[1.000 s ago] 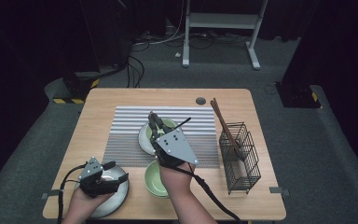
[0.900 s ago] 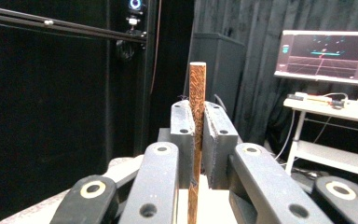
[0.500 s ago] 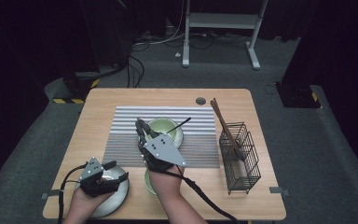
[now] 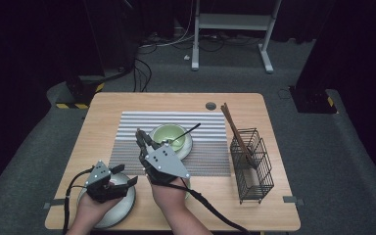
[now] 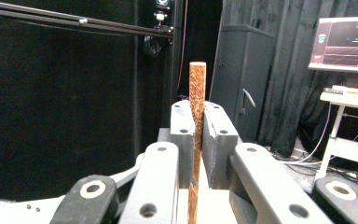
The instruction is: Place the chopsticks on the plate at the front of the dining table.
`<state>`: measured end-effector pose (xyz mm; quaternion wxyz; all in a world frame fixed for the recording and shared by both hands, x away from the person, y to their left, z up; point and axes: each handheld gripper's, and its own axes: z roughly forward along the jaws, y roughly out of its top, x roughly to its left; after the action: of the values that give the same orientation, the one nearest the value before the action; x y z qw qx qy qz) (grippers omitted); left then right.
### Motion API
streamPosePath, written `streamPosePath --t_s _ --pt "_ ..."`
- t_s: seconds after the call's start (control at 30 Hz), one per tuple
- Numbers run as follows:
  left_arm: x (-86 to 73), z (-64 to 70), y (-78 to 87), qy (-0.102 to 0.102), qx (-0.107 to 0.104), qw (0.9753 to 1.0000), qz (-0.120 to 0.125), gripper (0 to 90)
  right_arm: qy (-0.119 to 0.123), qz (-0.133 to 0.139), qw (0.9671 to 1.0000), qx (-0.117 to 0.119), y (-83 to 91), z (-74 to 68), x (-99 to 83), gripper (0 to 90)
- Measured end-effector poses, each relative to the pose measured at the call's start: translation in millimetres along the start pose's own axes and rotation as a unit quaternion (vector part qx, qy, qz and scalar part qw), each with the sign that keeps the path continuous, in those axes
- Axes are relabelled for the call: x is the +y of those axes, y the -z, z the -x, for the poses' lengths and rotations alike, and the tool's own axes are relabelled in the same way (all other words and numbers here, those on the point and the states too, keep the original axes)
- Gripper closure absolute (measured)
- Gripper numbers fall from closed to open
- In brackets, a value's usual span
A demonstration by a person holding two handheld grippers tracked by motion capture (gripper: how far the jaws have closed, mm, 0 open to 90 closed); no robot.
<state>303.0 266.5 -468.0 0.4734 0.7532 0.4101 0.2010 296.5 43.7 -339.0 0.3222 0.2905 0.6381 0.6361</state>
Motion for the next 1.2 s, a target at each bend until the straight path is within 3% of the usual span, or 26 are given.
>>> streamPosePath --t_s 0.3,0.63,0.7,1.03,1.2 --pt "3.3 -0.5 -5.9 -0.004 -0.005 1.0000 0.007 28.2 0.003 -0.005 1.0000 -0.002 2.3 -0.5 -2.0 83.4" --pt "0.6 4.4 -8.0 -0.017 -0.014 0.9997 0.009 31.8 -0.011 -0.008 0.9999 0.008 -3.5 -8.1 -3.8 83.4" --pt "-0.1 7.1 -7.4 -0.026 -0.005 0.9995 0.017 34.1 -0.009 -0.008 0.9999 0.010 -4.7 -10.7 -4.5 83.4" --pt "0.1 13.5 -9.9 -0.028 -0.018 0.9988 0.035 49.1 -0.028 -0.014 0.9992 0.025 -8.1 -17.9 -7.2 83.3" --pt "-0.7 14.0 -9.7 -0.028 -0.010 0.9986 0.043 59.3 -0.036 -0.016 0.9988 0.028 -9.2 -19.4 -7.4 83.4"
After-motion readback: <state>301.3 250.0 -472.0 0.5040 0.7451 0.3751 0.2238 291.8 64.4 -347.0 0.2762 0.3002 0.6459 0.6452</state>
